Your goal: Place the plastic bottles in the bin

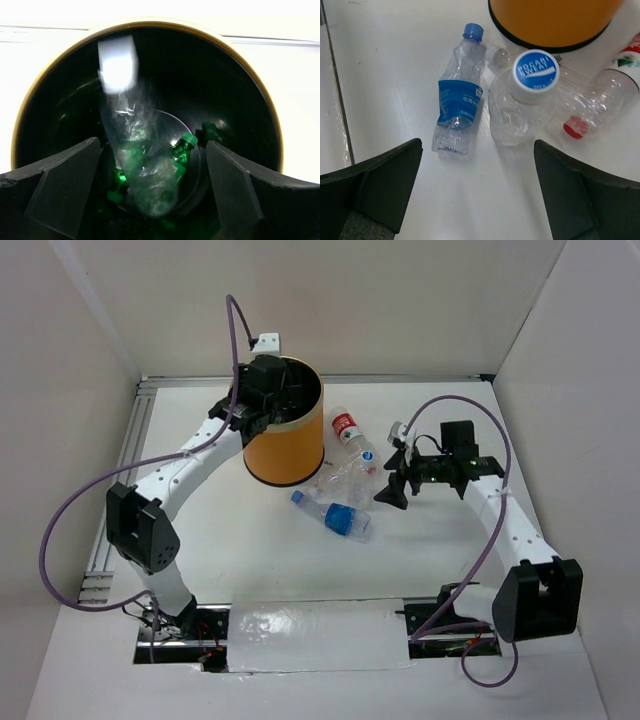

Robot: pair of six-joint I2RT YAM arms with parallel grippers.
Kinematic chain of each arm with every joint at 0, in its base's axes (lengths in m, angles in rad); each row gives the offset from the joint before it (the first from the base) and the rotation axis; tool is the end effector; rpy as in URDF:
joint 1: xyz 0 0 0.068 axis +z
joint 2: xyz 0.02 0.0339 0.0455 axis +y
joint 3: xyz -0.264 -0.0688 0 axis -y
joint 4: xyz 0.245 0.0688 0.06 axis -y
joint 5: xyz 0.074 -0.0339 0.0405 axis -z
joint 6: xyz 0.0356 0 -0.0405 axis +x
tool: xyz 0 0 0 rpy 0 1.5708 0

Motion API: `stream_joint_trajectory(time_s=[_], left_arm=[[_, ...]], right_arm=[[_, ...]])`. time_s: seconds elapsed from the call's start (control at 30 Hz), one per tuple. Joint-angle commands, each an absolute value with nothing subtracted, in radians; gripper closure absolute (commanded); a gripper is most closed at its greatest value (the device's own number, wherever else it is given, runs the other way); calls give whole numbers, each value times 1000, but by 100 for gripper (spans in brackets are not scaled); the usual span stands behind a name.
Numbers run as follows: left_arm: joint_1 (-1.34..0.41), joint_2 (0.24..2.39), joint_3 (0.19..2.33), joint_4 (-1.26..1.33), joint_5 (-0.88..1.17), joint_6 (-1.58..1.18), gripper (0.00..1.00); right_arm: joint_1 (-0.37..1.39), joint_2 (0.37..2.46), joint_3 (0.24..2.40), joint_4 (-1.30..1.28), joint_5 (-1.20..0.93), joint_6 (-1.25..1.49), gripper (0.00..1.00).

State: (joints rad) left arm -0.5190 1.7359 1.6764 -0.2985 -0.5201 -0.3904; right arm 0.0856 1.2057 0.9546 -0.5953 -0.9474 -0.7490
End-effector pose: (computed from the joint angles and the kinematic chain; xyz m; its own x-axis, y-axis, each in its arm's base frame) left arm 0.3646 -0.1879 0.3825 -0.2914 -0.2139 -0.9324 -0.0915 0.9764 -0.1954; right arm 0.2374 0.0494 0.2864 -0.1475 -0.4116 -0.8993 -0.9372 0.3487 -0.0059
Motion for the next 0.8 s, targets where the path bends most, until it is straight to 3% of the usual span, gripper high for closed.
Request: stream_joint_trajectory(time_s=[0.0,0.17,0.37,0.57,0.77], left_arm=[[-541,1591,1717,-297,-515,-344,0],[-684,1355,1564,-368,-508,-380,0],[-817,1091,1130,-442,-431,-799,0],[-919,1081,818,-326,-391,-1218,0],[-942,1190,706,-117,-356,-1453,0]], right_arm=[[135,1244,946,-477,-965,-762,1],[173,1339,972,-393,-936,-744,1],[193,1452,1015,-288,-856,-680,1],[215,1505,1081,-258,-847,-649,1],[262,1560,1130,-201,-867,-575,1]])
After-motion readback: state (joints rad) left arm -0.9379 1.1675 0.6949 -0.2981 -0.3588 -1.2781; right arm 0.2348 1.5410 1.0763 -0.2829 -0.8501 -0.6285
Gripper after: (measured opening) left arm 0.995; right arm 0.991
